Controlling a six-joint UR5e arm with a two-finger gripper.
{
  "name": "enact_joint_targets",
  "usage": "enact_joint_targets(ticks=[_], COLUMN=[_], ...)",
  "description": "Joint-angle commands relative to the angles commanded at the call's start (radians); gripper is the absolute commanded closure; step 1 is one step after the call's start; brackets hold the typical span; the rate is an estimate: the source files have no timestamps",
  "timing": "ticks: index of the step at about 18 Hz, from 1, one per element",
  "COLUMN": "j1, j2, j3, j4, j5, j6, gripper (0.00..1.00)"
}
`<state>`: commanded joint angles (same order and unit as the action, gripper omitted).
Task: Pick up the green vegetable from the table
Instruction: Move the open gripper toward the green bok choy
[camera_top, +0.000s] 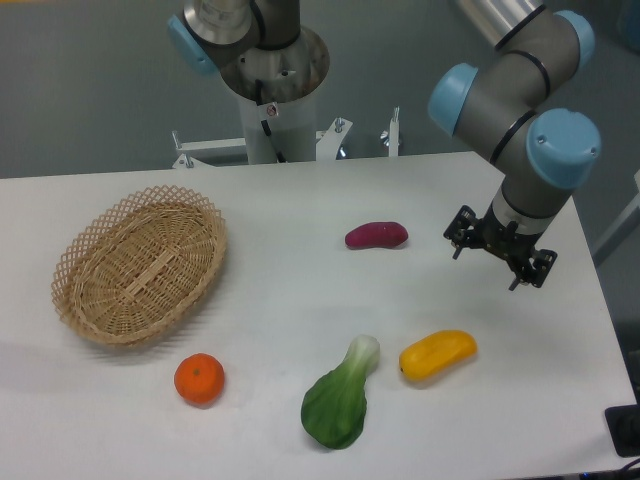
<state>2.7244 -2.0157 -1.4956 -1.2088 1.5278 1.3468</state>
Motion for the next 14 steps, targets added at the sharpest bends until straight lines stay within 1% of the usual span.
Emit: enact_joint_targets(ticks=[6,9,11,14], j1=[-0.003,-0.017,-0.02,-0.035], j2=[-0.011,-0.031,-0.034,-0.04], j3=[0.008,0.008,0.012,0.008], j4=[0.0,0.005,0.006,0.035], j5=[0.0,0.015,0.017,0.015], j6=[-0.003,-0.006,-0.017,-0.07], gripper=[0.0,0.0,0.0,0.0])
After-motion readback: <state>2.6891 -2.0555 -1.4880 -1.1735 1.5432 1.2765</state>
